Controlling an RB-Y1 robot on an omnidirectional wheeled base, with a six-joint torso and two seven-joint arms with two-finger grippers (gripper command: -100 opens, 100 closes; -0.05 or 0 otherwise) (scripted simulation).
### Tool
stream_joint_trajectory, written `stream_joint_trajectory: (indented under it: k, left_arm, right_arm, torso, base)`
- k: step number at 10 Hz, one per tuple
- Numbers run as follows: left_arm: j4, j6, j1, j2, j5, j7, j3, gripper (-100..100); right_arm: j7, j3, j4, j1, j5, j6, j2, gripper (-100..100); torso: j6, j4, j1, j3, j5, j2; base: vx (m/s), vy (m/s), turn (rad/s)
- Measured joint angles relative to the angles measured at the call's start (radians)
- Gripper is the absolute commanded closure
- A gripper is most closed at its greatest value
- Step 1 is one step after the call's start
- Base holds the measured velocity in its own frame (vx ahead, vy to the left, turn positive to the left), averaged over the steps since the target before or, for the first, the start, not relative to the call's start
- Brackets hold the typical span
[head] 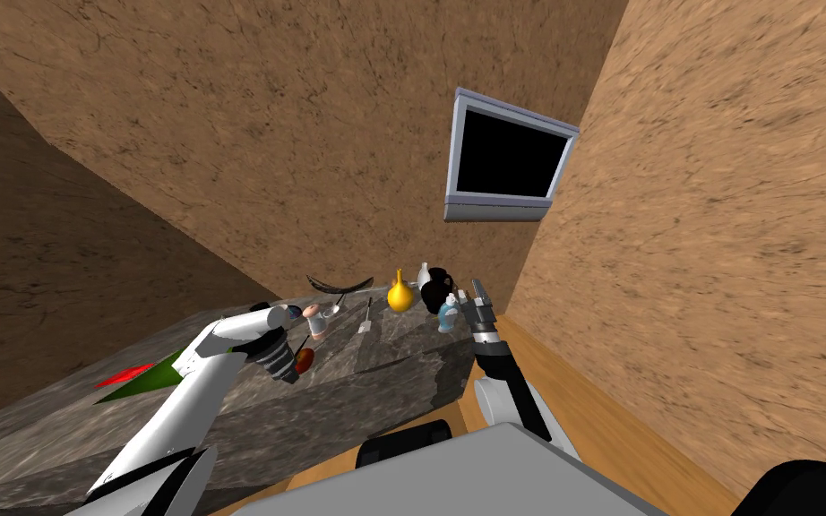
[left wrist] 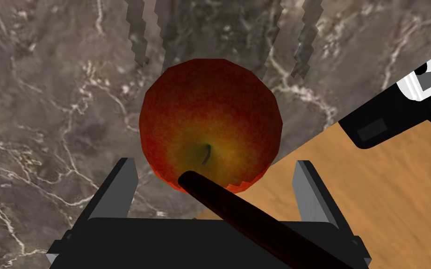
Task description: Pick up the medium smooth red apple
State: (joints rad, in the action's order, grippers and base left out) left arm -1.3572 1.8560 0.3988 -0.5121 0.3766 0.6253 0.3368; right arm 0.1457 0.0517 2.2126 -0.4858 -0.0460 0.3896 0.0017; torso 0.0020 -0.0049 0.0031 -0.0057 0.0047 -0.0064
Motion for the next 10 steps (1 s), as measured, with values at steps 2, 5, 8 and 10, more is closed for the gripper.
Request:
stream_joint_trajectory:
  k: [2, 5, 8, 10]
  left_arm:
    - [-0.001, -0.001, 0.0, -0.001, 0.0, -0.001, 0.0, 100]
    - [-0.001, -0.001, 0.001, 0.0, 0.0, -0.002, -0.001, 0]
    - [-0.025, 0.034, 0.006, -0.008, 0.007, 0.008, 0.003, 100]
    - [-0.041, 0.06, 0.012, -0.015, 0.012, 0.014, 0.006, 0]
  right_arm:
    - [0.0, 0.0, 0.0, 0.0, 0.0, 0.0, 0.0, 0]
    - [0.0, 0.0, 0.0, 0.0, 0.0, 0.0, 0.0, 0]
    - [0.0, 0.0, 0.0, 0.0, 0.0, 0.0, 0.0, 0]
    - [0.0, 0.0, 0.0, 0.0, 0.0, 0.0, 0.0, 0]
  torso:
    - [0.0, 0.0, 0.0, 0.0, 0.001, -0.001]
    - [-0.001, 0.0, 0.001, -0.001, 0.001, -0.001]
    - [-0.001, 0.0, 0.0, 0.0, 0.0, -0.001]
    - [-0.002, -0.001, 0.001, -0.001, 0.001, -0.001]
  base:
    - [0.0, 0.0, 0.0]
    - [0.0, 0.0, 0.0]
    - [0.001, 0.004, -0.013]
    - [0.0, 0.0, 0.0]
